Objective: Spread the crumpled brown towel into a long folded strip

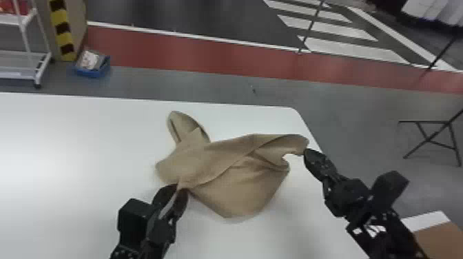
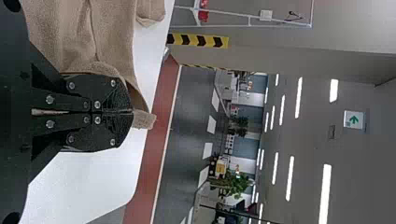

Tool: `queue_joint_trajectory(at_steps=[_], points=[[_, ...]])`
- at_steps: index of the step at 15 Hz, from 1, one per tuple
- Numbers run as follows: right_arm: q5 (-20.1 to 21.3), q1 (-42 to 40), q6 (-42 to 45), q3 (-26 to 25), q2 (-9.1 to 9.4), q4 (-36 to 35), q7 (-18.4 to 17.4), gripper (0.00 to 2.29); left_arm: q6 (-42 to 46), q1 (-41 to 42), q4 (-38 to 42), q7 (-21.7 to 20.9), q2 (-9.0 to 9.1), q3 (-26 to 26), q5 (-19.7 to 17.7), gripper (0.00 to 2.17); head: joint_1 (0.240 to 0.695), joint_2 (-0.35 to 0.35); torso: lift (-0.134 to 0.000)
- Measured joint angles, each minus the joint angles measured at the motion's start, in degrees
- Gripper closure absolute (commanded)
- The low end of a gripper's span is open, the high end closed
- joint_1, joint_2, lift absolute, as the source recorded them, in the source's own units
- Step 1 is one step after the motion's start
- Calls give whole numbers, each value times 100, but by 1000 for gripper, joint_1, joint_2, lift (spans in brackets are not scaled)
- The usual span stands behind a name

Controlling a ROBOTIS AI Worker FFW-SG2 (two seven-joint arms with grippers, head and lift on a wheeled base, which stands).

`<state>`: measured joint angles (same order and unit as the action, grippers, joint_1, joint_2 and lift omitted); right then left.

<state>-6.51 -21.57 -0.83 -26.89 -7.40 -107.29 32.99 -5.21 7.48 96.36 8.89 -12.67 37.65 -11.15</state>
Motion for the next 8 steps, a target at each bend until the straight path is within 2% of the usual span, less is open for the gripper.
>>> queue_joint_trajectory(at_steps=[4,8], points=[[-144,37,-91,-5,-31,-279,1,1588,299,75,513,280,-154,-179,67,2142,695,-350,-124],[-161,575,-862,75,-168,-945,-2,1588,-530,99,1894,289,-341,-853,287,2105,695,-350,-124]])
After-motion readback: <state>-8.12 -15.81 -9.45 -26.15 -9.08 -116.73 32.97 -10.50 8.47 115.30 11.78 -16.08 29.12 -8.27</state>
